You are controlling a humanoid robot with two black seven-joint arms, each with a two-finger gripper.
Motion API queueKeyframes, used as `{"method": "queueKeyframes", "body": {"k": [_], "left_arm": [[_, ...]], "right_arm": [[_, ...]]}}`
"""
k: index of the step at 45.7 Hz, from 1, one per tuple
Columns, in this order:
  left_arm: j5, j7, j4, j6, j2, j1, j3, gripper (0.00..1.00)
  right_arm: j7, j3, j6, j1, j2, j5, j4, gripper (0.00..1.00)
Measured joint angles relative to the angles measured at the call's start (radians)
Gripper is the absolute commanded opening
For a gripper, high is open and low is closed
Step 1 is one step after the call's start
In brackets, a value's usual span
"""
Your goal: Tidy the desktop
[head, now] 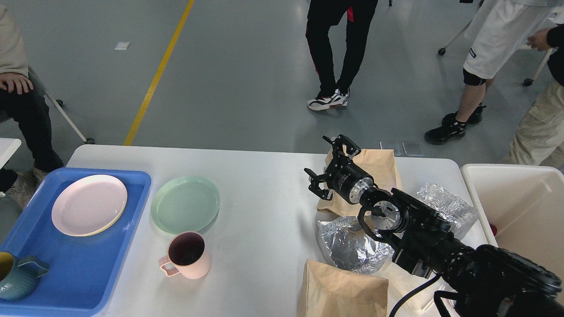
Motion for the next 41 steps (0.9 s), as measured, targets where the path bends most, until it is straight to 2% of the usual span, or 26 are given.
{"method": "queueKeyframes", "body": {"k": [14, 34, 41], "left_arm": [[0.0, 0.0, 0.0, -0.002, -0.001, -0.002, 0.095, 0.96], [0.002, 0.0, 0.002, -0.008, 0.019, -0.047, 0.116, 0.96], [0.007, -0.006, -0.002, -0.072, 0.077, -0.103, 0.202, 0.96]], "right_arm": [[0.0, 0.0, 0.0, 0.0, 0.0, 0.0, 0.0, 1.0], [0.0, -0.001, 0.0, 0.0, 0.0, 0.0, 0.0, 1.0], [0.0, -0.001, 0.0, 0.0, 0.0, 0.0, 0.0, 1.0]]}}
